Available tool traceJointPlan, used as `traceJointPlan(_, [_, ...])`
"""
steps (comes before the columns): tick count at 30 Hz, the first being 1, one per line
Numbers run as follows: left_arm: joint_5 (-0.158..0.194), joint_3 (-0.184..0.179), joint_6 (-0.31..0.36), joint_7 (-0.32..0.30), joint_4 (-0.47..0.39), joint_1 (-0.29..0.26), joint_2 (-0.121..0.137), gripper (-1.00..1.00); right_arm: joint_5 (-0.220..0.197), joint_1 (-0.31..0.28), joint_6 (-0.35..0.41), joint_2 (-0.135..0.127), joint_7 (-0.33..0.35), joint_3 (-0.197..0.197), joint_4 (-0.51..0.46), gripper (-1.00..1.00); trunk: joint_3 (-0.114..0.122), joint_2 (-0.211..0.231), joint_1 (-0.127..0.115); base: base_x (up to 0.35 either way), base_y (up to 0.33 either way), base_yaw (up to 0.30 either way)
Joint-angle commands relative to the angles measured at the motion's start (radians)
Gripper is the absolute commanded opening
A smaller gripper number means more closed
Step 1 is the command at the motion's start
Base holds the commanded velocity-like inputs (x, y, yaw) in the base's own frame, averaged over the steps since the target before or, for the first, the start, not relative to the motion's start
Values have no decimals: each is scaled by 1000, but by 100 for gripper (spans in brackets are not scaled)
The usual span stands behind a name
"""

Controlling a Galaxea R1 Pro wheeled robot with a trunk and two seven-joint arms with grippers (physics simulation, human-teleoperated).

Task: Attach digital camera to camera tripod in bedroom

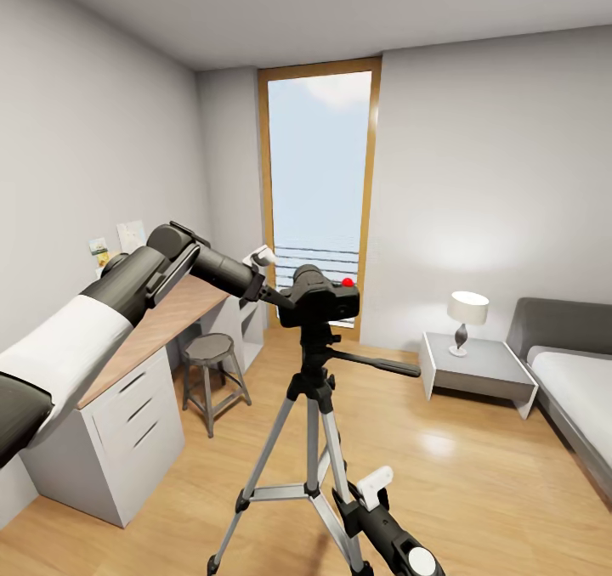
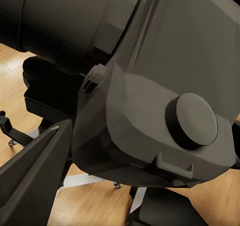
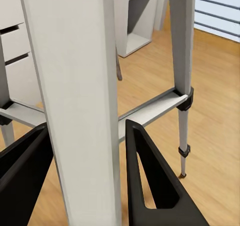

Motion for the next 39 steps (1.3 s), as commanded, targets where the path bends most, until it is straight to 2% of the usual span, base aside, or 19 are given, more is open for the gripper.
traceJointPlan(1, [4, -3, 8, -1, 0, -1, 1, -100, 9, 0, -4, 0, 3, 2, 2, -100, -1, -1, 0, 0, 0, 0])
traceJointPlan(12, [4, -2, 8, -1, 1, -1, 4, -100, 9, 0, -5, 0, 3, 2, 2, -100, -1, -1, 0, 0, 0, 0])
traceJointPlan(13, [4, -2, 8, 0, 2, -1, 5, 100, 9, 0, -5, 0, 3, 3, 2, -100, -1, -1, 0, 0, 0, 0])
traceJointPlan(30, [5, 0, 8, 0, 4, -1, 9, 100, 9, 0, -5, 0, 3, 4, 2, -100, -1, -1, 0, 0, 0, 0])
traceJointPlan(39, [5, 2, 8, -28, -7, -1, 43, 100, 9, 0, -5, 0, 3, 4, 2, -100, -1, -1, 0, 0, 0, 0])
